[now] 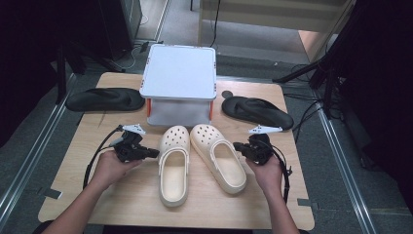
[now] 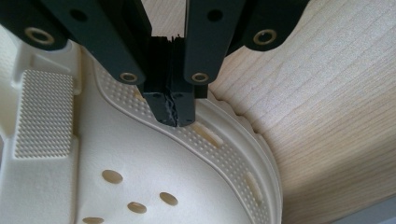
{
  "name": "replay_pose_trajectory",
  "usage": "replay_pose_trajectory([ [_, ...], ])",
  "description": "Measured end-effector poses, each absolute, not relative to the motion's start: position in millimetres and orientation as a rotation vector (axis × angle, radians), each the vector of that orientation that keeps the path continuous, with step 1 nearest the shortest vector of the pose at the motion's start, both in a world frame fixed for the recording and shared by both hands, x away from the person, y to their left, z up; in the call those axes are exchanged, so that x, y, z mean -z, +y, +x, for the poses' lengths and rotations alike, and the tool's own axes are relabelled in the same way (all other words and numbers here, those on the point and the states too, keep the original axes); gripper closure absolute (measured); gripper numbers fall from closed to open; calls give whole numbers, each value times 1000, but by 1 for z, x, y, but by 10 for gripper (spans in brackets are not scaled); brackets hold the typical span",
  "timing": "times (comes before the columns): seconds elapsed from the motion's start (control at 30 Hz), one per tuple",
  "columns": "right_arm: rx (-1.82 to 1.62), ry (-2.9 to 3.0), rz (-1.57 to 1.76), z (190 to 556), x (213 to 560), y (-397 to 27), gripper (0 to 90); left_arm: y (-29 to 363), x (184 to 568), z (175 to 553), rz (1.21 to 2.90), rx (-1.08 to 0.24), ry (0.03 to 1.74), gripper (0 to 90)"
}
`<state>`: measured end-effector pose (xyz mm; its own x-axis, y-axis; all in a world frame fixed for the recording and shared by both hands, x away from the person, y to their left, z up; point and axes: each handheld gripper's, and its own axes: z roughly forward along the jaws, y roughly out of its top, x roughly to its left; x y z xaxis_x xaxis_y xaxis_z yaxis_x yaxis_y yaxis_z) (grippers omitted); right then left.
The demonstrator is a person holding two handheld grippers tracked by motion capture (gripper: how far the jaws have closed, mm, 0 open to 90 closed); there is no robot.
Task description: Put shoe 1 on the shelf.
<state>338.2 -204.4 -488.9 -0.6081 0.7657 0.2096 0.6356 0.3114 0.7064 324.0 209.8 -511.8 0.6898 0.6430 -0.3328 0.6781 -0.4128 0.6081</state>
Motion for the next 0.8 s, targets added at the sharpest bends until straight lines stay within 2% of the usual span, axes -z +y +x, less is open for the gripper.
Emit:
replay_pose_trajectory([
  [0.8,-1253,2469,1306,330,493,-193,900,198,512,314,2164,123,958,900],
])
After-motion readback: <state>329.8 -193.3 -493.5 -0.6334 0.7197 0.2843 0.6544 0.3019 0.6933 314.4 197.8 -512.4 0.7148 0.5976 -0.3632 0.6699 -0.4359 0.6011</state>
